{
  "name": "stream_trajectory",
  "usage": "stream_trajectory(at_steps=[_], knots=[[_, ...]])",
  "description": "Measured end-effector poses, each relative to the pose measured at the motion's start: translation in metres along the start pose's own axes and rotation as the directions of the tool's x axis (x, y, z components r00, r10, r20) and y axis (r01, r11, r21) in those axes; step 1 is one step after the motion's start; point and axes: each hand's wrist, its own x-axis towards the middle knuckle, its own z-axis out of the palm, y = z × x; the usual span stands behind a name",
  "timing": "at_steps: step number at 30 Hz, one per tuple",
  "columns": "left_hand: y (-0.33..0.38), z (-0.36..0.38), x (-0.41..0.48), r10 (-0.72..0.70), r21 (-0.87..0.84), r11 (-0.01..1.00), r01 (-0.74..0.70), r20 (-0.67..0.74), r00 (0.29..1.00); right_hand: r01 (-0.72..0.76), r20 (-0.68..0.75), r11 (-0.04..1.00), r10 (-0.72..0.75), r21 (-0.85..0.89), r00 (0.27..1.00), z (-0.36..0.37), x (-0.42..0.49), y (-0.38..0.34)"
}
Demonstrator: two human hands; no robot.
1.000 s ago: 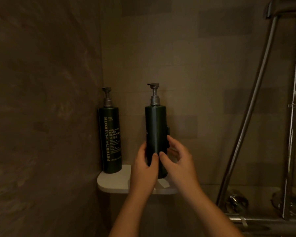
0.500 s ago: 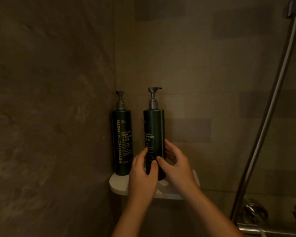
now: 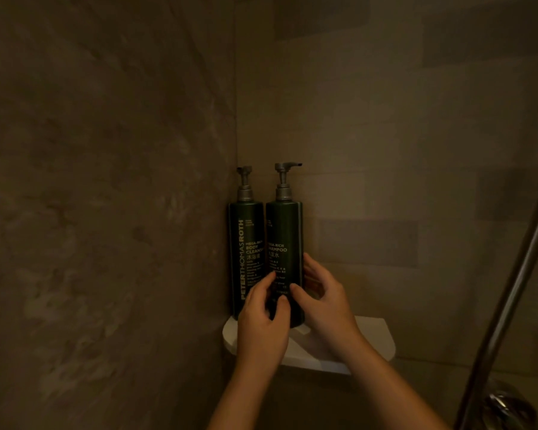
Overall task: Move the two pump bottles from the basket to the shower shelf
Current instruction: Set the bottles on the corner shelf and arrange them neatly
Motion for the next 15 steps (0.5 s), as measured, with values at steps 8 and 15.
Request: stream_trajectory(at_steps=[8,15], knots=[[-0.009,-0.003,0.007,-0.061,-0.072,0.995,0.062,0.017,0.998,0.007,0.016,1.000,-0.007,0.006,1.000,0.005,0.006,0.005],[-0.013,-0.006,0.005,-0.041,-0.049,0.998,0.042,0.011,0.999,0.017,0.012,1.000,-0.017,-0.024,1.000,0.007,0.005,0.006]])
